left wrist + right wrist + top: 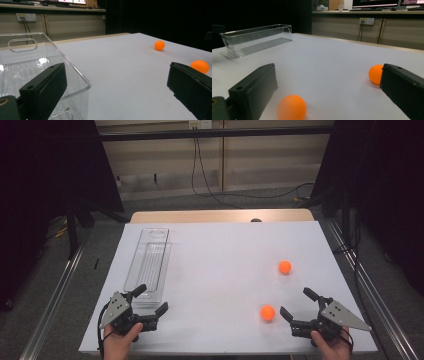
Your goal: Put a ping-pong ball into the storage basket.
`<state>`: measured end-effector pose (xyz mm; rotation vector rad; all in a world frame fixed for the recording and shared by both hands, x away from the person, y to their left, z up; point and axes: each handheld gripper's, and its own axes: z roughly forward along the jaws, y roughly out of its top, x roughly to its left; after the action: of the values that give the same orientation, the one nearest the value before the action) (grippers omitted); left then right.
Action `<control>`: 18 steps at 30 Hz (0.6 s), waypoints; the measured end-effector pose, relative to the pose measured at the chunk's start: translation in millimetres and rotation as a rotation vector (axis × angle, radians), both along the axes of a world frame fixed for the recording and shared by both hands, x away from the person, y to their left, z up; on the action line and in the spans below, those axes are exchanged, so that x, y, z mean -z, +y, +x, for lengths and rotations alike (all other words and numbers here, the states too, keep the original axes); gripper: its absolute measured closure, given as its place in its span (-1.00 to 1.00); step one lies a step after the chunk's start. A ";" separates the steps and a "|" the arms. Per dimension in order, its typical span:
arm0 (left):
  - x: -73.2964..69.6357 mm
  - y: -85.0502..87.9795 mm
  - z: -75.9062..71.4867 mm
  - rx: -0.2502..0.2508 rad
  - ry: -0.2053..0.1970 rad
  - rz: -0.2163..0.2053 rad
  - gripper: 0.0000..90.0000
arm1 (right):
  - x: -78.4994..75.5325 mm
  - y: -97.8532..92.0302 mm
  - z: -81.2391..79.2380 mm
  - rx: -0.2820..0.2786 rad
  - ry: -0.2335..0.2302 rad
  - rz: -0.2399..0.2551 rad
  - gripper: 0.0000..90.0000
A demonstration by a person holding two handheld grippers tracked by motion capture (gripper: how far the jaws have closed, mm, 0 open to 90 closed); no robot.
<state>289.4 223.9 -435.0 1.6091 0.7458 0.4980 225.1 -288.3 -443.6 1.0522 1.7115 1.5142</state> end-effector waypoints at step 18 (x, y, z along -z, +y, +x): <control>-6.1 -8.0 0.6 0.021 -0.004 -0.006 -0.95 | -0.8 -1.5 -2.2 0.001 -0.007 -0.008 -0.98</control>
<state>290.0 215.9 -429.0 1.6085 0.7256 0.4836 222.9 -289.8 -442.9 1.0425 1.7111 1.5071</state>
